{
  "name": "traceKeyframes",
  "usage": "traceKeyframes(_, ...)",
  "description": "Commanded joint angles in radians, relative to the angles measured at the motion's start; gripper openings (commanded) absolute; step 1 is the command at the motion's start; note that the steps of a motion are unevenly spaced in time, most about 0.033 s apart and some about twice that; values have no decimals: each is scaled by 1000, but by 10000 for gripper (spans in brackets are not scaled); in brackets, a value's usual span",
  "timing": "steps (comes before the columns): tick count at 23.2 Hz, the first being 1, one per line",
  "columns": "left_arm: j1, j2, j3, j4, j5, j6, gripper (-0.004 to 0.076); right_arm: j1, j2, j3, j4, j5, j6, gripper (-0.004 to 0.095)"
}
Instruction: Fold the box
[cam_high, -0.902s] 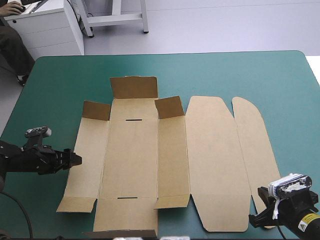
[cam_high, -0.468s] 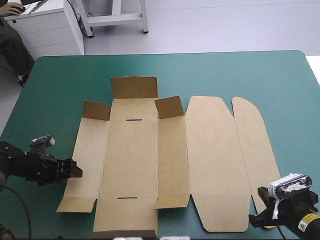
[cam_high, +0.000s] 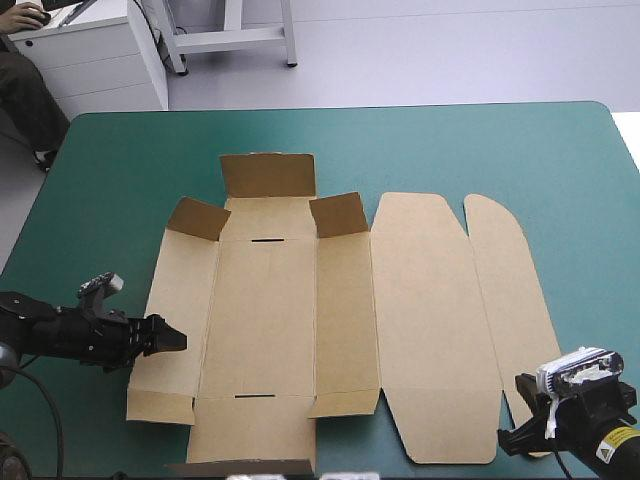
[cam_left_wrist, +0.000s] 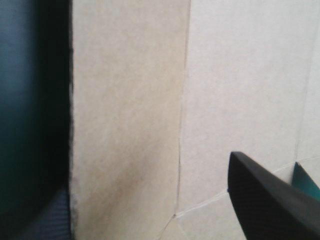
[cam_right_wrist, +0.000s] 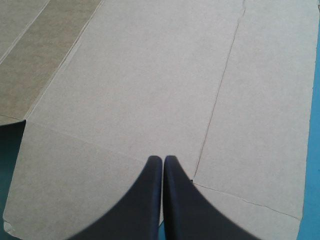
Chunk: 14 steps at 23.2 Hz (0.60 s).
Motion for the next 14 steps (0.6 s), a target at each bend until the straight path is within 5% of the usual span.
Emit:
traceKeyframes(1,-2,-12,-18,-93,70,15,527,-4,9,-23,10,-53,-13,-5)
traceKeyframes(8,-73,-12,-18,-56,118,-2,521,-4,9,-23,10,-53,-13,-5)
traceKeyframes(14,-133,-12,-18,4,105,-22,372,-4,9,-23,10,-47,-13,-5)
